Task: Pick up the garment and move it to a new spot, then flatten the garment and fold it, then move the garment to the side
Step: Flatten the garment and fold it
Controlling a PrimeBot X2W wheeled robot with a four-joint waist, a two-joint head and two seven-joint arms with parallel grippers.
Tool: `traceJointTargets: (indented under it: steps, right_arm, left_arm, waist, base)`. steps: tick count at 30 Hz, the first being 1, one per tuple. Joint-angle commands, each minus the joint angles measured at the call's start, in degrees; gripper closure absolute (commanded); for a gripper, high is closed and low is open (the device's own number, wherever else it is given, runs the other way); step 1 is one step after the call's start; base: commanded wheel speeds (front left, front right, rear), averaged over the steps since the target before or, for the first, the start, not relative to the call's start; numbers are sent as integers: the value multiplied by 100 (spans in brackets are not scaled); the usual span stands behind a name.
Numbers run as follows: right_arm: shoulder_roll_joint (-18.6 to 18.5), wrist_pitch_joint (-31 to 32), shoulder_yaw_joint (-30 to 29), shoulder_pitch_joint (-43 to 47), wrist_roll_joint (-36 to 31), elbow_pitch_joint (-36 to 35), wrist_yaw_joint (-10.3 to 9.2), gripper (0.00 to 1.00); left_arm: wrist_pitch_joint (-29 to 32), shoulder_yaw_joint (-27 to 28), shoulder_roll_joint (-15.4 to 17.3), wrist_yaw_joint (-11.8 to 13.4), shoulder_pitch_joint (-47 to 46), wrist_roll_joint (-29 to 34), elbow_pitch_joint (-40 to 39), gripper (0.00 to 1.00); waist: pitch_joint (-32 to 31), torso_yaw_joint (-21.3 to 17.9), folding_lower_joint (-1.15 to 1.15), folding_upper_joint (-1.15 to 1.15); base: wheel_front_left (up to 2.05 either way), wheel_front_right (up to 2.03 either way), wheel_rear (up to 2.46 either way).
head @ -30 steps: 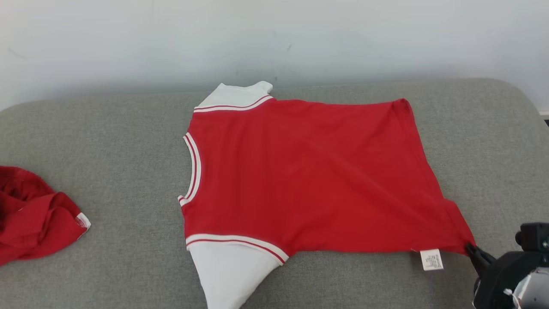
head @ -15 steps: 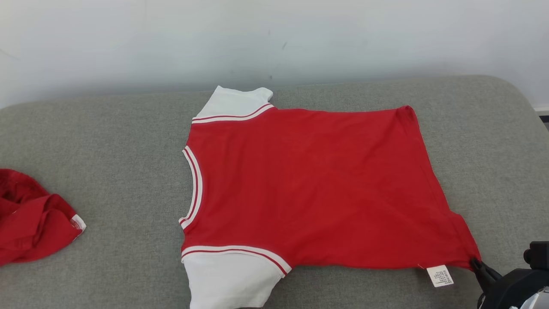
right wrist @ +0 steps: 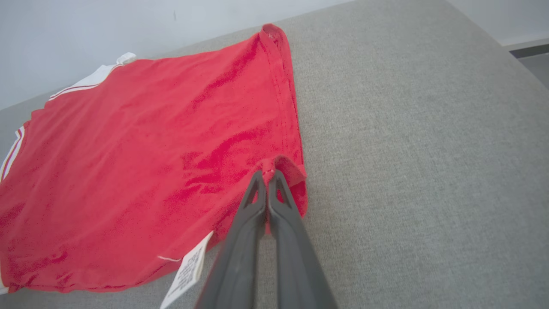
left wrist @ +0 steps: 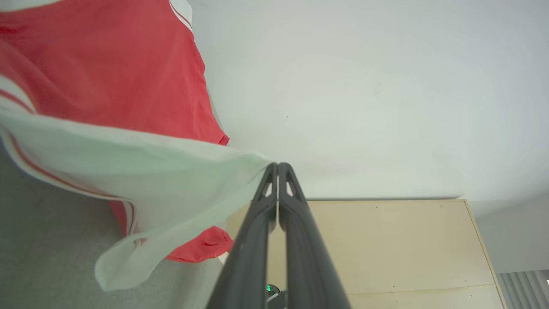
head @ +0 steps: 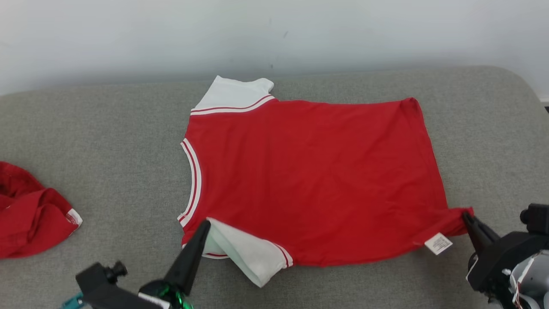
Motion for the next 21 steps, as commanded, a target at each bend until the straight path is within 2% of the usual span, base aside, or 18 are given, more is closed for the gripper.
traceJointTargets:
  steps: [1,12,21]
  right_arm:
    - [-47,-83,19,-145,-58,27,3,100]
    - [165,-525,19,-926,-358,533,3,100]
    - [339,-921,-212,-1628,-855,1212,3,100]
  left_arm:
    - [-173,35,-56,26,-284,174,151,100]
    - [-1324,-55,-275,-35,-1792,1117,1396,100]
    - [-1795,-295,-289,-109,-2603,1682,2139,100]
  waist:
    - [92,7,-1,0]
    - [473,26,-1,0]
    - [758,45,-1,0]
  base:
    - [0,0,0]
    - [0,0,0]
    - [0,0,0]
